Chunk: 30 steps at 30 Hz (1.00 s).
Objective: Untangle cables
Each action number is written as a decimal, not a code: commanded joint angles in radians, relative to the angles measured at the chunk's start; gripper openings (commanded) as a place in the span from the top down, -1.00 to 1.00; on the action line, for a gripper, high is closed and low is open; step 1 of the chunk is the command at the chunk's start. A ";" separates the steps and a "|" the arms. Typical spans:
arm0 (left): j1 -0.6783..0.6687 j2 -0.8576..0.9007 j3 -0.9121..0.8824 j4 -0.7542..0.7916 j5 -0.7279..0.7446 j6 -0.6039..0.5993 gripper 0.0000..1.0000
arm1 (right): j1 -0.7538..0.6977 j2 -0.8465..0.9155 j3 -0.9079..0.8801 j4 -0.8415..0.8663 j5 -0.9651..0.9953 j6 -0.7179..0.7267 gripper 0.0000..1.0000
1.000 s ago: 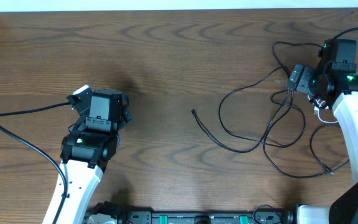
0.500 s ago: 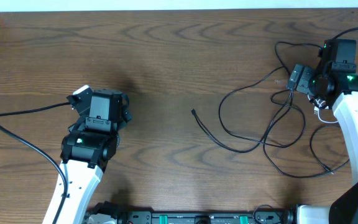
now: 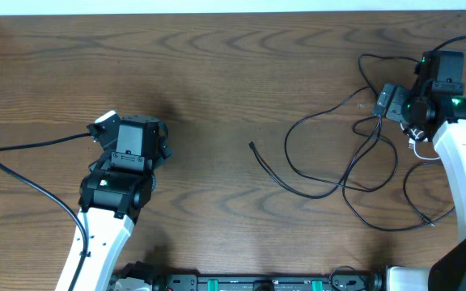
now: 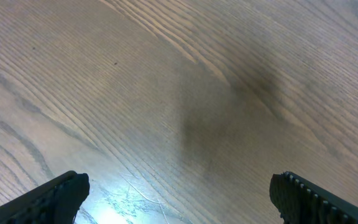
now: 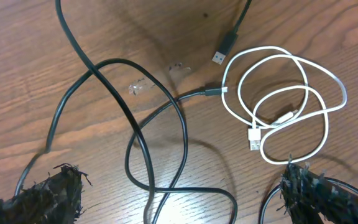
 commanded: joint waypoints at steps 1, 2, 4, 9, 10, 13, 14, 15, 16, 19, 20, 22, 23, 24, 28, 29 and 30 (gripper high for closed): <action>0.002 -0.003 -0.004 -0.005 -0.021 0.009 -0.96 | 0.000 -0.108 -0.011 -0.007 0.001 0.003 -0.98; 0.002 -0.003 -0.004 -0.005 -0.021 0.009 -0.96 | 0.000 -0.138 -0.013 -0.010 0.001 0.003 -0.98; 0.002 -0.003 -0.004 -0.005 -0.021 0.009 -0.96 | 0.000 -0.217 -0.018 -0.010 0.001 0.003 -0.98; 0.002 -0.003 -0.004 -0.005 -0.021 0.008 -0.96 | 0.000 -0.411 -0.020 -0.010 0.001 0.003 -0.98; 0.002 -0.003 -0.004 -0.005 -0.021 0.009 -0.96 | 0.000 -0.441 -0.020 -0.010 0.001 0.003 -0.99; 0.002 -0.003 -0.004 -0.005 -0.021 0.008 -0.96 | 0.000 -0.548 -0.020 -0.010 0.001 0.003 -0.99; 0.002 -0.003 -0.004 -0.005 -0.021 0.009 -0.96 | 0.000 -0.579 -0.020 -0.010 0.001 0.003 -0.99; 0.002 -0.003 -0.004 -0.005 -0.021 0.008 -0.96 | 0.000 -0.616 -0.020 -0.010 0.001 0.003 -0.99; 0.002 -0.003 -0.004 -0.005 -0.021 0.008 -0.96 | 0.000 -0.641 -0.020 -0.010 0.001 0.003 -0.99; 0.002 -0.003 -0.004 -0.005 -0.021 0.008 -0.96 | 0.000 -0.706 -0.020 -0.011 0.001 0.003 -0.99; 0.002 -0.003 -0.004 -0.005 -0.021 0.008 -0.96 | 0.000 -0.720 -0.020 -0.012 0.001 0.003 -0.98; 0.002 -0.003 -0.004 -0.005 -0.021 0.009 -0.96 | 0.000 -0.738 -0.020 -0.021 0.020 0.002 -0.98; 0.002 -0.003 -0.004 -0.005 -0.021 0.009 -0.96 | 0.000 -0.747 -0.022 -0.034 0.051 0.002 -0.98; 0.002 -0.003 -0.004 -0.005 -0.021 0.008 -0.96 | 0.000 -0.760 -0.024 -0.046 0.094 0.002 -0.99; 0.002 -0.003 -0.004 -0.005 -0.021 0.008 -0.96 | 0.001 -0.831 -0.050 -0.062 0.136 0.003 -0.99; 0.002 -0.003 -0.004 -0.005 -0.021 0.008 -0.96 | 0.005 -0.853 -0.063 -0.076 0.138 -0.008 -0.99; 0.002 -0.003 -0.004 -0.005 -0.021 0.008 -0.96 | 0.008 -0.874 -0.074 -0.109 0.137 -0.021 -0.98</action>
